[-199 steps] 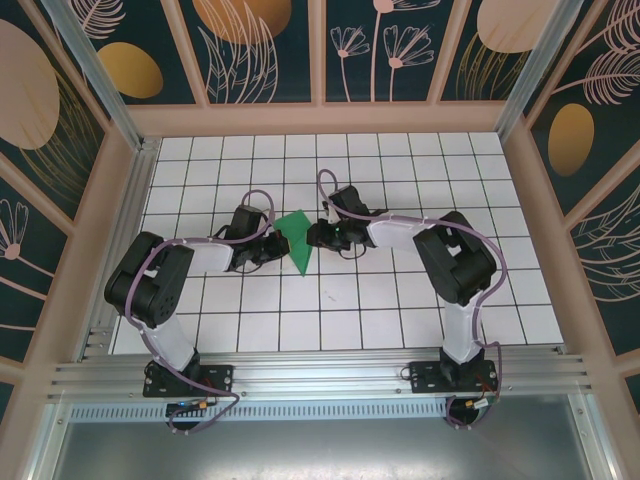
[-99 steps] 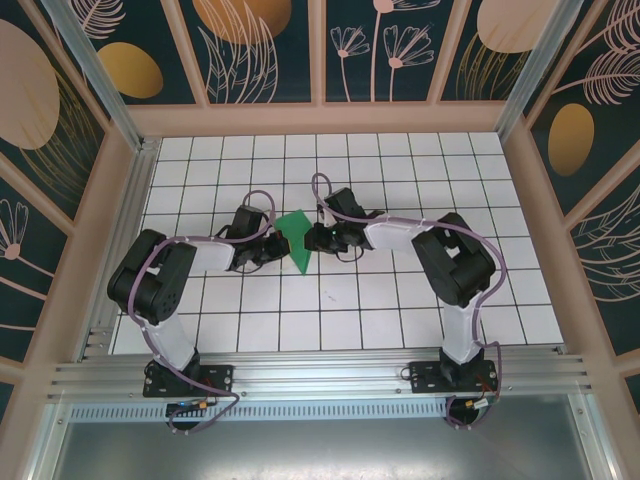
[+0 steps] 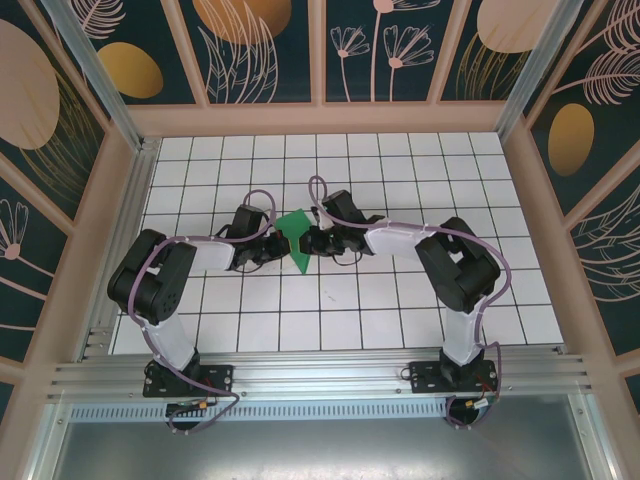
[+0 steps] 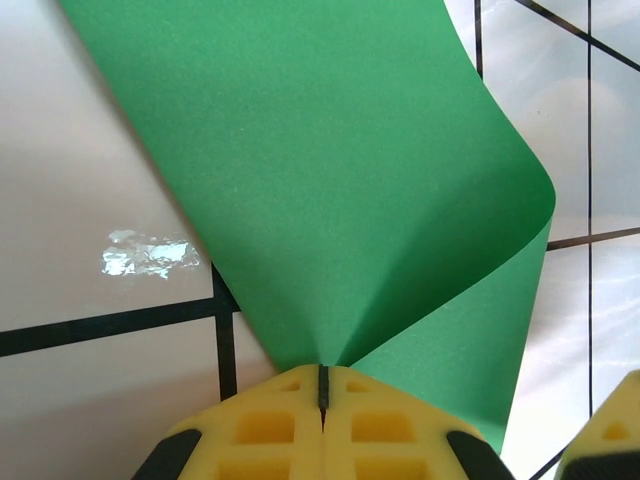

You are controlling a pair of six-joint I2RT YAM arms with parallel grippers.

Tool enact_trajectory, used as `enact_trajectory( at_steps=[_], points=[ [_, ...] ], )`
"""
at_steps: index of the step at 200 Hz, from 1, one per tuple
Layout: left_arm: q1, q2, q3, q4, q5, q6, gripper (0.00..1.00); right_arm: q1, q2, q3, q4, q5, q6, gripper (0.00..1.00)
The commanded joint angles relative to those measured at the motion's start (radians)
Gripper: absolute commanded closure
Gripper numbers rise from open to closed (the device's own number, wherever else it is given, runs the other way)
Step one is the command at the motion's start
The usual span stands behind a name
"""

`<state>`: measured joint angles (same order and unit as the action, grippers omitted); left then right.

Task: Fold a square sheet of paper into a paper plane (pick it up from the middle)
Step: Third fold the triangle at the center of the table.

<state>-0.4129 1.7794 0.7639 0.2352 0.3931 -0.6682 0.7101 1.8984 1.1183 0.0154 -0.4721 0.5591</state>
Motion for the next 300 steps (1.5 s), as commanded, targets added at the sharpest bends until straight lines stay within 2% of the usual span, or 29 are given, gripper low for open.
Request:
enact_trajectory(
  at_steps=[1,209,300],
  points=[
    [-0.006,0.015,0.026,0.019,0.02,0.027,0.96,0.015,0.015,0.005,0.02,-0.037,0.007,0.8],
    [-0.006,0.046,0.031,0.004,0.004,0.031,0.96,0.029,0.082,0.002,-0.044,-0.077,-0.011,0.82],
    [-0.006,0.042,0.031,-0.007,-0.026,0.028,0.97,0.028,0.064,-0.044,0.023,-0.179,-0.012,0.82]
  ],
)
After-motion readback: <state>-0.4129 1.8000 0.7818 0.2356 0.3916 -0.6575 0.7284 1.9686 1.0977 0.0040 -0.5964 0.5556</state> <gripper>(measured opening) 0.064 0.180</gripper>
